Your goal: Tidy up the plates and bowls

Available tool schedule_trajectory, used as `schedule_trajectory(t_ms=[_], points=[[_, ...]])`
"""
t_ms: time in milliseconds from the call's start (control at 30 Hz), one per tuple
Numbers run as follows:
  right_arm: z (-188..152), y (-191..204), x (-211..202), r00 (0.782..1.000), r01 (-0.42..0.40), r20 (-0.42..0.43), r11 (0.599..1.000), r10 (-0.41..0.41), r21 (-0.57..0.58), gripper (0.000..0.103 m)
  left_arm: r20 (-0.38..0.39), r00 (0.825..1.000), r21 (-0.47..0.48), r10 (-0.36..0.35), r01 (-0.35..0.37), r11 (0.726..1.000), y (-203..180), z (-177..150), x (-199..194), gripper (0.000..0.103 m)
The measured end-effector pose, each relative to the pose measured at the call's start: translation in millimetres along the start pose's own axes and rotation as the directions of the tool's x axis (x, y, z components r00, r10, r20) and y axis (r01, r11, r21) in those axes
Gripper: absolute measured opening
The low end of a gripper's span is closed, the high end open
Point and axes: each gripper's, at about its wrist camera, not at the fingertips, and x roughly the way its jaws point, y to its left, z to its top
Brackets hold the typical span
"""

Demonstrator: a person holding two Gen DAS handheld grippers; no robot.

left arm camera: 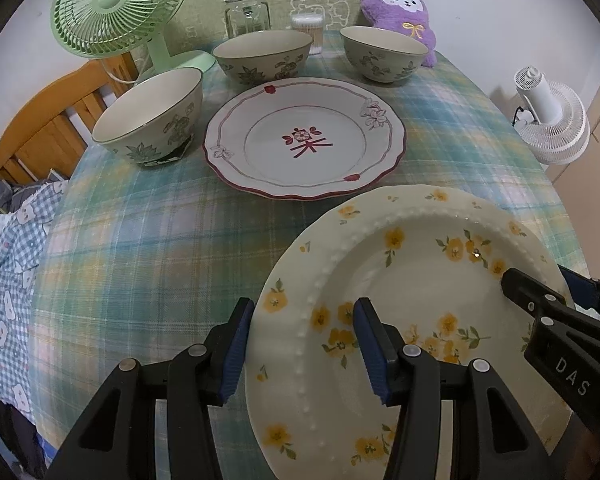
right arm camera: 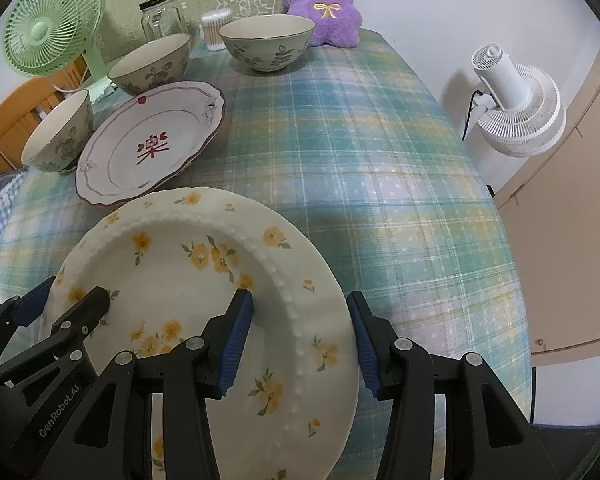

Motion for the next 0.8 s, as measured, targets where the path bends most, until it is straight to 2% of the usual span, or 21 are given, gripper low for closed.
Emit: schedule_trajectory(t_ms=[100, 167, 200, 300, 467, 633, 700, 800], points=[[0.2, 2.7, 0.7, 1.000, 0.015, 0.004, 1.000, -0.015, -0.006, 0.052, 0.001, 1.000, 0.000, 0.012, -0.012, 1.000, -1.5, -0.2, 1.5, 0.050], [0.2, 6.5, 2.2, 0.999, 0.050, 0.000, 0.998, -0.050, -0.027, 0.049, 0.014, 1.000, 0.008, 0.023, -0.023, 1.000, -3.3, -0.7, -0.1, 0.049], [-0.1, 7.8, 2.6, 0.998, 0.067, 0.006, 0.997, -0.067, -0.039, 0.044, 0.011, 1.000, 0.003, 0.022, -0.022, 1.000, -2.9, -0.3, 0.3, 0.049], [0.8, 11.9, 1.5, 0.996, 0.087, 0.015, 0.994, -0.086, -0.060, 0.043, 0.012, 1.000, -0.003, 0.029, -0.029, 1.000, -2.2, -0.9, 1.9, 0.049], [1.1, 11.7, 1.9, 0.996, 0.093, 0.013, 0.994, -0.093, -0.059, 0.043, 0.018, 0.999, 0.005, 0.030, -0.030, 1.000, -2.4, -2.9, 1.4, 0.049], [3.9, 9.2, -1.5, 0.998, 0.058, 0.007, 0.998, -0.058, -0.022, 0.043, 0.010, 1.000, -0.009, -0.001, 0.001, 1.000, 3.9, -0.1, -1.4, 0.053], [6.5, 12.5, -9.0, 0.999, 0.040, 0.025, 0.999, -0.039, -0.035, 0.048, 0.016, 1.000, -0.004, -0.007, 0.007, 1.000, 6.3, 1.4, -6.0, 0.063], [11.4, 21.2, -24.3, 0.998, 0.021, 0.057, 0.999, -0.018, -0.046, 0.063, 0.039, 0.999, 0.000, -0.015, 0.015, 1.000, 12.2, 5.7, -18.6, 0.073]])
